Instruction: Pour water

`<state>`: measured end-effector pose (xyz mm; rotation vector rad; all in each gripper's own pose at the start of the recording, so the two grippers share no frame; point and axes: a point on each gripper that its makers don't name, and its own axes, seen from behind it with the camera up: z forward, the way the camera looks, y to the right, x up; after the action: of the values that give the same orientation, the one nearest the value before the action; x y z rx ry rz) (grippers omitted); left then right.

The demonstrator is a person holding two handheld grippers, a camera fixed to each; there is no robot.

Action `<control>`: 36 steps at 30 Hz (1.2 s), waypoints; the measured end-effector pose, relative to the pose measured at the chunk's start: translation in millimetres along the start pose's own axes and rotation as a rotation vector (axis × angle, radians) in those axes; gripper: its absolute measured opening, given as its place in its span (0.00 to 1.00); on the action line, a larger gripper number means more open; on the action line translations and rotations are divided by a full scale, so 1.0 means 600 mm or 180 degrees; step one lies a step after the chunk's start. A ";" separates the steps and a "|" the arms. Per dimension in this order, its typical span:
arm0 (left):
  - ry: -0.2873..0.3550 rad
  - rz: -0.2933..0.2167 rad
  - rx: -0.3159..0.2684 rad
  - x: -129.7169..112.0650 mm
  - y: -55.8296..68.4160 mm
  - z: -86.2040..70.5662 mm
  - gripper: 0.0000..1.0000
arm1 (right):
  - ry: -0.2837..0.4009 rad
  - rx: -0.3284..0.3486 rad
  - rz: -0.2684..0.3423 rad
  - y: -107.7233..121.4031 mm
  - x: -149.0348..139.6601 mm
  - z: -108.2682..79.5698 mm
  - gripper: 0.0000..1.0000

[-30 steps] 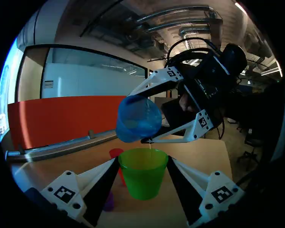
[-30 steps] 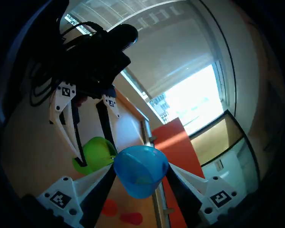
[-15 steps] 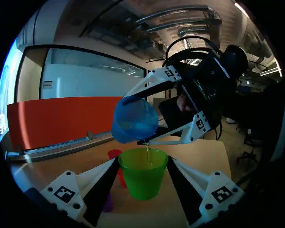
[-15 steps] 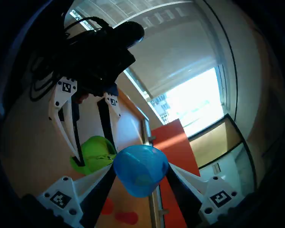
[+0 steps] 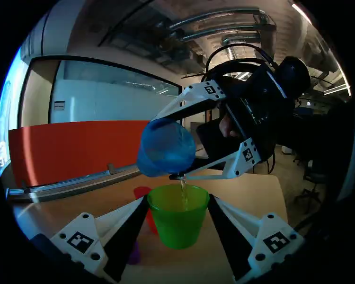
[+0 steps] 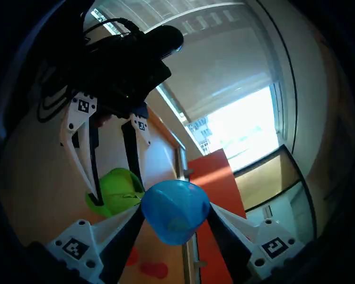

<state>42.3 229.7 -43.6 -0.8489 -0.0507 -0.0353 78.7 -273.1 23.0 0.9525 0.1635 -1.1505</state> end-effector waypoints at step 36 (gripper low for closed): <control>0.0003 0.0008 -0.0013 0.002 0.004 0.003 0.89 | -0.0047 -0.0031 -0.0287 0.005 0.004 0.002 0.92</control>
<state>43.5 232.6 -44.2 -0.8531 -0.0487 -0.0334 81.9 -275.5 24.1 0.9357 0.2017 -1.2383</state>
